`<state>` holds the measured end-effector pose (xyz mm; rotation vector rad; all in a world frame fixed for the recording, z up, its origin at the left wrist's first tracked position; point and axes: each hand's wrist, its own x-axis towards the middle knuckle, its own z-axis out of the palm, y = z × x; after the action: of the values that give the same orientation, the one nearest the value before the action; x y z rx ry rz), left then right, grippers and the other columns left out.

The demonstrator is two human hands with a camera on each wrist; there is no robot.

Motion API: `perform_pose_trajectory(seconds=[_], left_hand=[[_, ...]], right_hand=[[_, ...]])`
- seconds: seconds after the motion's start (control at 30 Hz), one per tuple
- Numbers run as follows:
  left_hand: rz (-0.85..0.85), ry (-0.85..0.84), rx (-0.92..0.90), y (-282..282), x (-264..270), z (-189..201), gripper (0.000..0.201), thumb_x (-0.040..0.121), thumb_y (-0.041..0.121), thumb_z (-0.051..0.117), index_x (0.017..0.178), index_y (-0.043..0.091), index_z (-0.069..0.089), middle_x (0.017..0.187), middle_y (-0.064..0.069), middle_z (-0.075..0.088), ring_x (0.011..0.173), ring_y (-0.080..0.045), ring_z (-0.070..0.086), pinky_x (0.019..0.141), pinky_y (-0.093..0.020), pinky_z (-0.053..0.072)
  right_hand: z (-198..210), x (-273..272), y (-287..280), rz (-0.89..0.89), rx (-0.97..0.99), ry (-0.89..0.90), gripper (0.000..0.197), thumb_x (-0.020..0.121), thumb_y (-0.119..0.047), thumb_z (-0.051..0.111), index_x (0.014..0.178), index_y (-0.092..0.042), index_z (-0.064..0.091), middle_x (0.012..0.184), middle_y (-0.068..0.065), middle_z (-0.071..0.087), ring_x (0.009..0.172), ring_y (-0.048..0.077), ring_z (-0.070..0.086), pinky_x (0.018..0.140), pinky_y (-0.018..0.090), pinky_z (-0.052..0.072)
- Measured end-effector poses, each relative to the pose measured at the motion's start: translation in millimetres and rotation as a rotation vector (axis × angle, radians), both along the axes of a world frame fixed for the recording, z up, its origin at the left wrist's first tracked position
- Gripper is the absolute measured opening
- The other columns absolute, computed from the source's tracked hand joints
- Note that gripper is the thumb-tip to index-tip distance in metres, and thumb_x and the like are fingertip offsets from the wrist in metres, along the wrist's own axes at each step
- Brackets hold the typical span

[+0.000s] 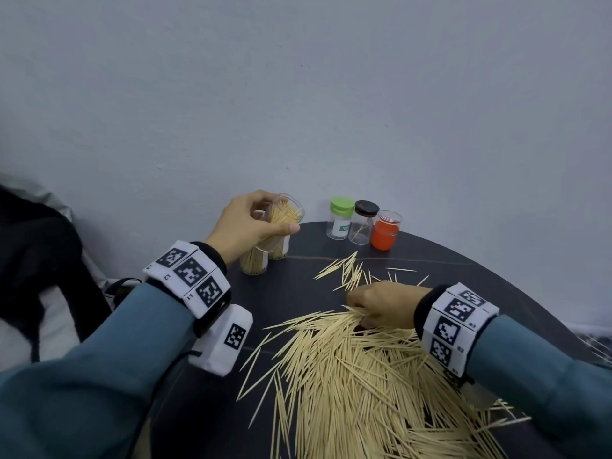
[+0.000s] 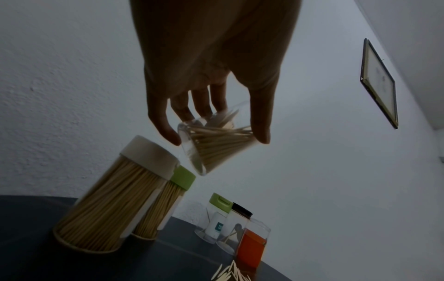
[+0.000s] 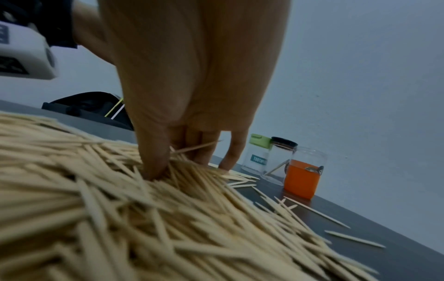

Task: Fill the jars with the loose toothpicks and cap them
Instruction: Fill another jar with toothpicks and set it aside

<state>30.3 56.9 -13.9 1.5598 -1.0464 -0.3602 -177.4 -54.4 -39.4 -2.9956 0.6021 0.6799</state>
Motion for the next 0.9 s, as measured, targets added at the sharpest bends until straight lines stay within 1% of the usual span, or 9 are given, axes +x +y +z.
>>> perform_pose_trajectory(seconds=[0.23,0.43,0.5,0.53,0.57,0.6,0.7,0.8,0.9], left_hand=[[-0.018,-0.026,0.002,-4.9,-4.2,-0.4,0.051,0.07,0.018,0.082,0.117,0.012,0.062,0.107,0.0,0.06,0.084,0.0,0.054,0.06,-0.003,0.044],[-0.025,-0.043,0.0,-9.6,-8.5,-1.2,0.052,0.068,0.02,0.083,0.116,0.012,0.063,0.111,-0.004,0.062,0.088,-0.009,0.057,0.061,-0.001,0.044],[-0.031,-0.043,-0.002,-11.1,-10.8,-1.2,0.052,0.068,0.018,0.083,0.116,0.011,0.063,0.11,-0.004,0.062,0.086,-0.008,0.056,0.062,-0.002,0.044],[-0.035,-0.041,-0.004,-11.9,-12.2,-1.0,0.051,0.069,0.017,0.082,0.116,0.011,0.063,0.11,-0.004,0.062,0.084,-0.007,0.055,0.063,-0.002,0.044],[-0.04,-0.037,-0.006,-13.0,-13.3,-1.1,0.051,0.069,0.017,0.082,0.116,0.011,0.063,0.109,-0.003,0.061,0.083,-0.006,0.055,0.063,-0.002,0.043],[-0.045,-0.035,-0.007,-13.8,-14.8,-0.9,0.051,0.069,0.016,0.082,0.115,0.011,0.063,0.108,-0.003,0.06,0.083,-0.006,0.054,0.063,-0.002,0.043],[-0.069,-0.033,0.003,-16.7,-17.8,-1.7,0.05,0.068,0.017,0.082,0.115,0.011,0.063,0.107,-0.002,0.061,0.083,-0.006,0.055,0.063,-0.003,0.044],[-0.095,-0.041,0.018,-19.0,-21.8,-3.2,0.048,0.068,0.018,0.083,0.112,0.011,0.064,0.109,-0.003,0.063,0.082,-0.009,0.057,0.065,-0.007,0.045],[-0.122,-0.051,0.025,-20.4,-25.7,-4.9,0.048,0.068,0.016,0.083,0.112,0.01,0.064,0.112,-0.005,0.065,0.08,-0.007,0.056,0.065,-0.006,0.045]], right_hand=[[-0.8,-4.9,5.5,-0.018,-0.006,0.01,0.033,0.1,-0.017,0.036,0.13,-0.002,0.039,0.132,0.012,0.046,0.118,0.027,0.049,0.099,0.035,0.04],[-2.5,-3.9,10.0,-0.128,0.06,-0.028,0.029,0.1,-0.007,0.031,0.127,0.0,0.038,0.129,0.013,0.042,0.115,0.026,0.047,0.097,0.032,0.036],[-3.1,-4.5,9.8,-0.171,0.102,-0.089,0.023,0.1,-0.007,0.031,0.12,-0.001,0.041,0.12,0.011,0.044,0.098,0.019,0.049,0.087,0.024,0.035],[-4.4,-4.7,9.1,-0.205,0.123,-0.116,0.015,0.1,-0.007,0.033,0.112,-0.005,0.041,0.109,0.008,0.045,0.084,0.013,0.046,0.076,0.02,0.033],[-4.2,-4.8,8.6,-0.244,0.142,-0.147,0.006,0.099,-0.006,0.035,0.102,-0.01,0.039,0.096,0.003,0.044,0.072,0.009,0.04,0.066,0.02,0.031],[-4.9,-4.3,7.0,-0.267,0.159,-0.157,0.009,0.098,-0.004,0.036,0.093,-0.013,0.037,0.086,0.0,0.043,0.066,0.007,0.036,0.061,0.02,0.033],[-1.5,-6.4,5.1,-0.403,0.364,-0.265,0.027,0.1,-0.012,0.024,0.078,-0.017,0.039,0.072,-0.001,0.045,0.063,0.012,0.041,0.066,0.024,0.042],[6.9,-11.0,6.0,-0.433,0.502,-0.377,0.027,0.1,-0.013,0.019,0.087,-0.011,0.043,0.072,0.0,0.044,0.064,0.013,0.041,0.065,0.022,0.037],[8.7,-18.1,1.4,-0.441,0.579,-0.465,0.032,0.099,-0.01,0.018,0.103,0.0,0.048,0.077,0.005,0.043,0.07,0.015,0.04,0.075,0.033,0.042]])
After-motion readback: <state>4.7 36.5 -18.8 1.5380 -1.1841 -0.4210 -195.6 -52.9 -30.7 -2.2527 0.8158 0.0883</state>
